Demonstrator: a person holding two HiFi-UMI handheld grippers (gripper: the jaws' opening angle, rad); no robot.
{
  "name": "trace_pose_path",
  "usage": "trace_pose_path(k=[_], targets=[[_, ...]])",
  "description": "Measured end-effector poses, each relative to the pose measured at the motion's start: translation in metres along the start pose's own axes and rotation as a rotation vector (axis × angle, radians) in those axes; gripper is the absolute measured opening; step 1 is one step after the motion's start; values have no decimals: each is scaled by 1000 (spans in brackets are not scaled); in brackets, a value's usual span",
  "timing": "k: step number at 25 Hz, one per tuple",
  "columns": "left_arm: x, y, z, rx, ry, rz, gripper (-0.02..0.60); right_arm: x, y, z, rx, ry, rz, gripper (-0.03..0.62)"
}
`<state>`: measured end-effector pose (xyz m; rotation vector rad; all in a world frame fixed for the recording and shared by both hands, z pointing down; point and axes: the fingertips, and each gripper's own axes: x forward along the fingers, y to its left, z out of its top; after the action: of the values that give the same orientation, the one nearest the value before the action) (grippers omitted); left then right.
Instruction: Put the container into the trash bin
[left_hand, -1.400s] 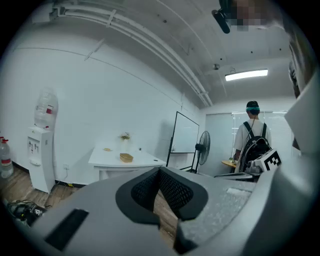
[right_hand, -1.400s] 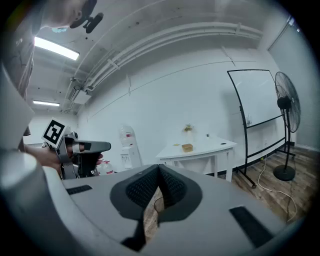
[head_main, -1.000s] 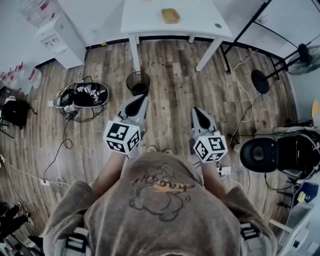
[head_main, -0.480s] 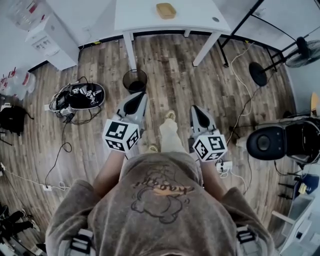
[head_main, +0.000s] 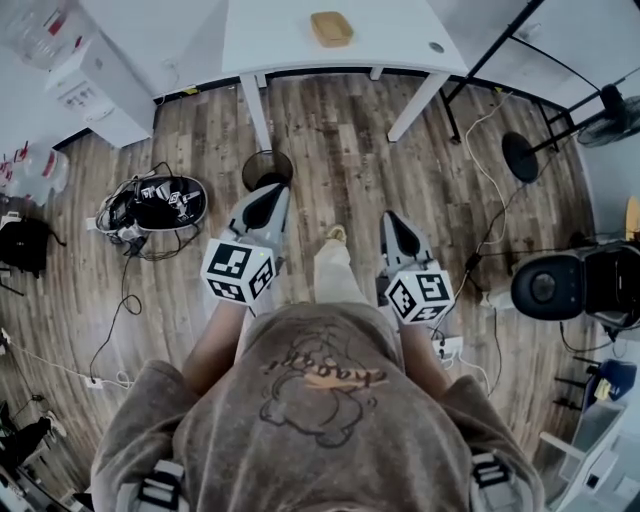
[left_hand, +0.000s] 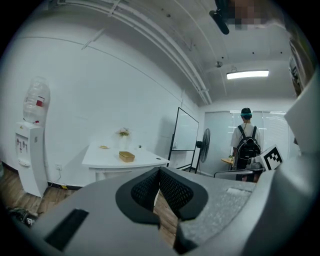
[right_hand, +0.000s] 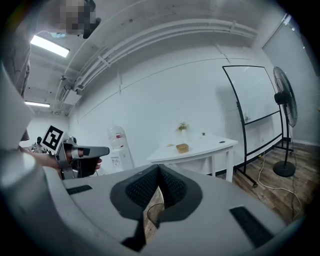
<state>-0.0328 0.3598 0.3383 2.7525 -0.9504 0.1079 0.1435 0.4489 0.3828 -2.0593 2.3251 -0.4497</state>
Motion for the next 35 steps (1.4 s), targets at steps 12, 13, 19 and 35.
trace_pose_path(k=[12, 13, 19, 35], targets=[[136, 44, 52, -40, 6, 47, 3, 111, -83, 59, 26, 32, 62, -2], [145, 46, 56, -41, 3, 52, 3, 118, -90, 63, 27, 35, 67, 0], [200, 60, 76, -62, -13, 83, 3, 164, -133, 89, 31, 28, 104, 0], [294, 98, 94, -32, -1, 169, 3, 259, -208, 99, 77, 68, 170, -2]])
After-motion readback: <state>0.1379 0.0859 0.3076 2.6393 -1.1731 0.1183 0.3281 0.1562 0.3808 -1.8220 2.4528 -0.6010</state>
